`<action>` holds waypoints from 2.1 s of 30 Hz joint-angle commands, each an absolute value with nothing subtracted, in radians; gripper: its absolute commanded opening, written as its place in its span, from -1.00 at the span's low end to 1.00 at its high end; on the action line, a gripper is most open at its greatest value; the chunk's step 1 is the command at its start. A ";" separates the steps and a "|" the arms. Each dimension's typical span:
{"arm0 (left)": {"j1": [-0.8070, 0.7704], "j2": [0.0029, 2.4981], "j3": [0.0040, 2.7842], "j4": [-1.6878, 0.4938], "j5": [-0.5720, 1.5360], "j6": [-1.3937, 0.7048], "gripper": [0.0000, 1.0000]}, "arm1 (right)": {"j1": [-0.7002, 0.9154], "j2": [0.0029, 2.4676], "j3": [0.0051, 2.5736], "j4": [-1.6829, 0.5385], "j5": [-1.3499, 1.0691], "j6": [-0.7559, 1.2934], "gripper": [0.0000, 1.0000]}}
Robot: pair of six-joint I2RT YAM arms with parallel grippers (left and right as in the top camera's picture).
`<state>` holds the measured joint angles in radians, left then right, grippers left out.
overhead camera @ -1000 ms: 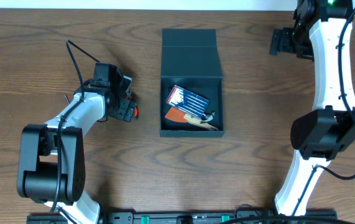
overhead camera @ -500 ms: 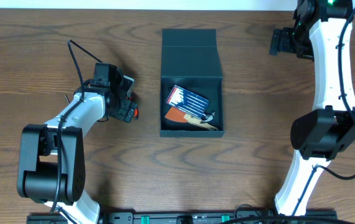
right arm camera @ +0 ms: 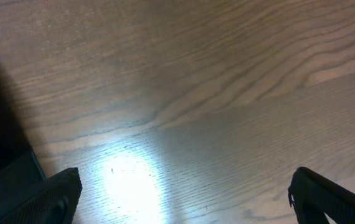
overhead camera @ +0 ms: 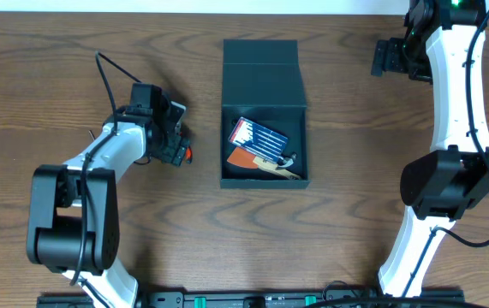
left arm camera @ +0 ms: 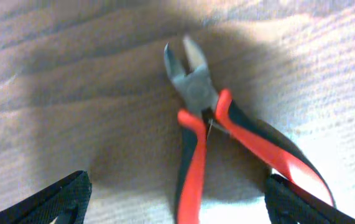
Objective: Pack container
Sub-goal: 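Lower and close the left gripper on the pliers' handles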
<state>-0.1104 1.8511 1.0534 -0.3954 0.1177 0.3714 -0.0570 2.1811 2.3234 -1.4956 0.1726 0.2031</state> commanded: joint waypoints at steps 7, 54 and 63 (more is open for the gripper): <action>-0.155 1.891 1.079 -0.395 0.112 0.388 0.75 | -0.053 2.154 2.343 -1.496 0.176 0.220 0.98; -0.152 1.891 1.079 -0.424 0.056 0.316 -0.30 | -0.053 2.154 2.343 -1.496 0.176 0.221 0.99; -0.152 1.891 1.079 -0.423 0.056 0.316 -0.35 | -0.053 2.154 2.343 -1.496 0.176 0.221 0.99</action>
<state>-0.1543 1.8633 1.0760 -0.4187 0.0711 0.3141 -0.0570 2.1811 2.3238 -1.4960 0.1726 0.2031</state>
